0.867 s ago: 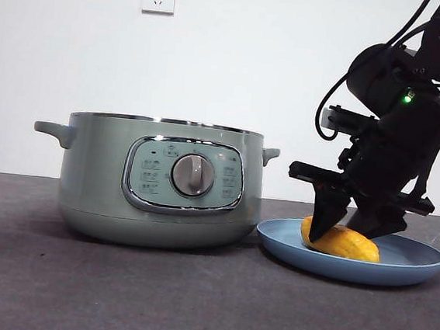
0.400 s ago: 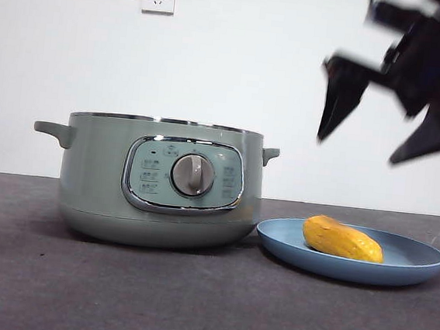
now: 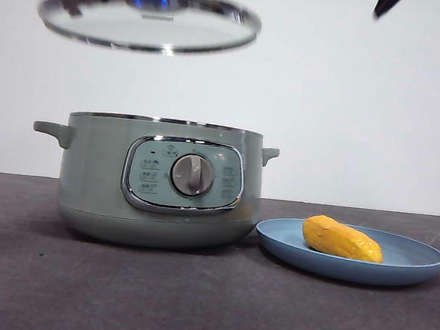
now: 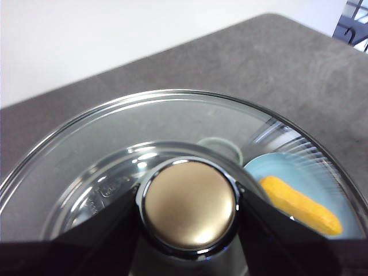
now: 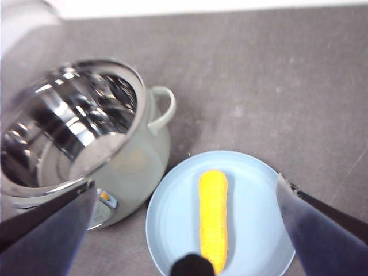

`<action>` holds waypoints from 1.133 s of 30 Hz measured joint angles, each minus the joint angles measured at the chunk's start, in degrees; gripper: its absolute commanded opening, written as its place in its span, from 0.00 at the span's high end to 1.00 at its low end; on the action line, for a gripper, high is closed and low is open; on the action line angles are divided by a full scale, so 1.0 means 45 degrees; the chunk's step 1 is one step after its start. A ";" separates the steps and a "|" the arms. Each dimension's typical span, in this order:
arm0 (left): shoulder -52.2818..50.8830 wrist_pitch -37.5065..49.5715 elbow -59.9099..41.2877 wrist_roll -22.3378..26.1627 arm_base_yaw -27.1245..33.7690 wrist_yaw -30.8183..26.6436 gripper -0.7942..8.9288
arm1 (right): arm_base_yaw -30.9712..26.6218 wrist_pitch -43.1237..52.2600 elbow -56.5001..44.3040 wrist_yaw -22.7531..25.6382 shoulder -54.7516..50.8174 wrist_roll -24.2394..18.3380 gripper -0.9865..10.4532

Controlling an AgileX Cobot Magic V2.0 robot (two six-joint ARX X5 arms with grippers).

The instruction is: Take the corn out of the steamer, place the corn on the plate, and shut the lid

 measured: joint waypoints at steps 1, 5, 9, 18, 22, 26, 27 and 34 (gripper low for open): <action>0.0243 0.0185 -0.0005 0.0000 0.0000 0.0005 0.93 | 0.0000 -0.0141 0.0000 0.0000 -0.0282 0.0000 0.42; 0.1117 0.0835 -0.0005 0.0005 0.0000 -0.0010 0.93 | 0.0000 -0.0903 0.0000 0.0000 -0.1292 0.0000 0.42; 0.1719 0.1384 -0.0005 0.0010 0.0000 -0.0019 0.93 | 0.0000 -0.1719 0.0000 0.0000 -0.1933 0.0000 0.42; 0.2701 0.2147 -0.0005 0.0019 0.0005 -0.0024 0.93 | 0.0000 -0.2705 0.0005 0.0000 -0.2429 0.0000 0.42; 0.3181 0.2137 -0.0005 0.0019 0.0005 -0.0087 0.93 | 0.0000 -0.2720 0.0000 0.0000 -0.2463 0.0000 0.42; 0.3415 0.2127 -0.0005 0.0019 0.0005 -0.0457 0.93 | 0.0000 -0.2725 0.0000 -0.0005 -0.2458 0.0000 0.42; 0.3424 0.2127 -0.0005 0.0019 0.0005 -0.0491 0.93 | 0.0000 -0.2725 0.0000 -0.0010 -0.2458 0.0000 0.42; 0.3424 0.2069 -0.0005 0.0112 0.0005 -0.0675 0.93 | 0.0000 -0.2725 0.0000 -0.0015 -0.2458 0.0000 0.42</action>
